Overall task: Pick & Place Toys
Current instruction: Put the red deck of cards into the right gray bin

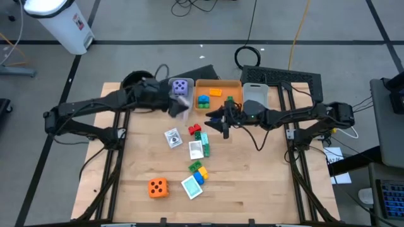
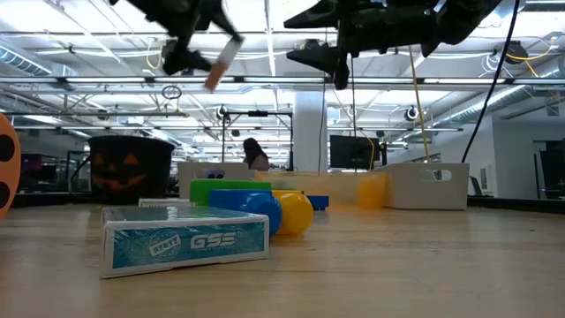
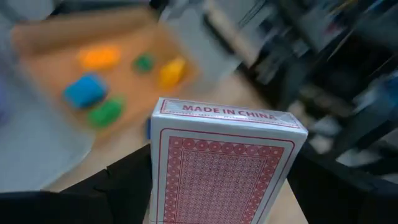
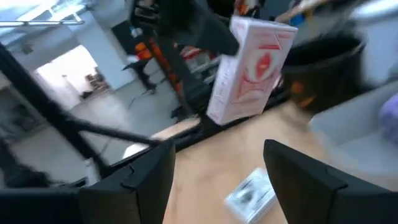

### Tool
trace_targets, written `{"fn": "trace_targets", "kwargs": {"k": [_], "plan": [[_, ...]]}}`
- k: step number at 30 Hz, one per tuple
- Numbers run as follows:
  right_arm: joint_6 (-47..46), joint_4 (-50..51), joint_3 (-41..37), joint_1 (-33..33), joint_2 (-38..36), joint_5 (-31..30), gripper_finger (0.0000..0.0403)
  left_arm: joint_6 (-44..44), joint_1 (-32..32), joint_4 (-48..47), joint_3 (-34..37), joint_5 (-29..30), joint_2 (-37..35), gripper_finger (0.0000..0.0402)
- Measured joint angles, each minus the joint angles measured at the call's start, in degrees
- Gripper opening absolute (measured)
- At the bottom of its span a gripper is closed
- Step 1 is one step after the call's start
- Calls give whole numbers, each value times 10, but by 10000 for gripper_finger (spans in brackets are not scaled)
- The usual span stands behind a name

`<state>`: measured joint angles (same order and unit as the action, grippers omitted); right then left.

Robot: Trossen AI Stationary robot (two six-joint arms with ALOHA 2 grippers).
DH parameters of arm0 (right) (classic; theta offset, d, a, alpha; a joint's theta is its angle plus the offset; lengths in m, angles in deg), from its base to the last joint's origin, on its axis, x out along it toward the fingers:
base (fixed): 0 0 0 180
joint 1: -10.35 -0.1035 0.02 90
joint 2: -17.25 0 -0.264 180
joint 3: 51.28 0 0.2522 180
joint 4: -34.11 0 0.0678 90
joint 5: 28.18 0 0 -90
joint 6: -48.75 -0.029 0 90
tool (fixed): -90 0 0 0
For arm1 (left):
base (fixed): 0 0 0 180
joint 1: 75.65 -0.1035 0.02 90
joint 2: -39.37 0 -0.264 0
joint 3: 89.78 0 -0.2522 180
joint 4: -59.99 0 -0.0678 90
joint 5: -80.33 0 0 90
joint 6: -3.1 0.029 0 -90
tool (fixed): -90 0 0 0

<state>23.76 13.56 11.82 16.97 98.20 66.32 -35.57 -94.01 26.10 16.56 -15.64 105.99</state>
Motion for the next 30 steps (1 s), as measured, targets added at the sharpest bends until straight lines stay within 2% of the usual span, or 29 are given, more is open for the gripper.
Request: {"fn": "trace_targets", "kwargs": {"k": [4,8,11,13,15,20,26,30], "plan": [[110,9,11,-27,-16,-83,235,-33,-20,100,-8,-11,0,319],[269,4,31,-66,-27,-231,235,-85,-39,163,-8,-15,1,313],[394,-3,48,-93,-28,-327,235,-112,-50,191,-8,-16,1,324],[440,-6,55,-103,-30,-376,236,-128,-55,205,-8,-14,1,327],[440,-13,55,-107,-29,-407,236,-143,-58,229,-7,-6,2,323],[386,-50,55,-99,-28,-420,236,-168,-58,303,-7,21,19,313],[383,-70,55,-96,-24,-420,236,-206,-54,409,-7,11,74,332],[397,-73,55,-96,-24,-422,236,-222,-50,463,-7,11,112,322]]}}
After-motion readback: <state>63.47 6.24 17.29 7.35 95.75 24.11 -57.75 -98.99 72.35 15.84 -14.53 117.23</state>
